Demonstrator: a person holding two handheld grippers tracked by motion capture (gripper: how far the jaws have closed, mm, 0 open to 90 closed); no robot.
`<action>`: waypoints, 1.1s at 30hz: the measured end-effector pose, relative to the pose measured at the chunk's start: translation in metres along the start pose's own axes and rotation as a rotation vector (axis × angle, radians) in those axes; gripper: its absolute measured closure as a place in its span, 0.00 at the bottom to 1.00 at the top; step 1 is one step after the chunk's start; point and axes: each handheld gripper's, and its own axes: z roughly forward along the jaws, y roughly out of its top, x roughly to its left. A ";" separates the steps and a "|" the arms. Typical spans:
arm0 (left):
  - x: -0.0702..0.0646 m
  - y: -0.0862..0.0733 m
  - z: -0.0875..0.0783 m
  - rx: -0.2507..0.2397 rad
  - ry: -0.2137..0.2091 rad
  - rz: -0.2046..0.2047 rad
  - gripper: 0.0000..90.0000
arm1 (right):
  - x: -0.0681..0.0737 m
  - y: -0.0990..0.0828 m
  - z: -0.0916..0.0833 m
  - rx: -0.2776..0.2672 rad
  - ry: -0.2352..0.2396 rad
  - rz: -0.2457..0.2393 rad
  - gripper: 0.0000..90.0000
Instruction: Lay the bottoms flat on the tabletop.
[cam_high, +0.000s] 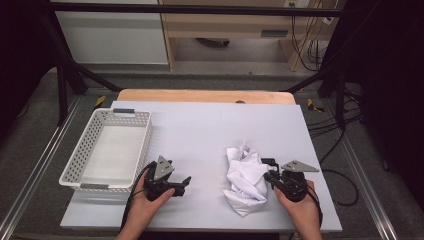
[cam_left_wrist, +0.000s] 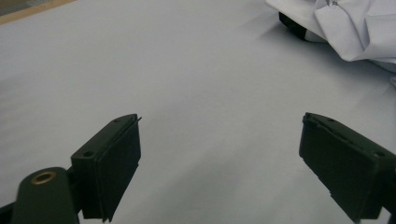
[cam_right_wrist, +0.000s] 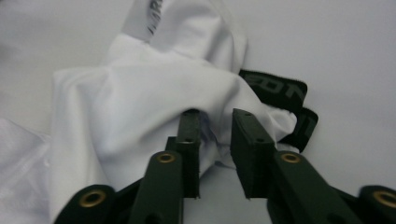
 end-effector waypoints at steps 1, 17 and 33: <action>0.000 0.000 0.000 0.000 -0.001 -0.001 0.14 | 0.003 0.002 -0.002 -0.018 0.002 0.003 0.71; 0.000 -0.001 0.002 0.005 -0.005 -0.003 0.14 | 0.030 0.007 0.041 0.124 -0.035 0.042 0.42; 0.002 -0.001 0.000 -0.002 -0.006 -0.023 0.14 | 0.083 0.040 0.068 0.049 0.116 -0.191 0.81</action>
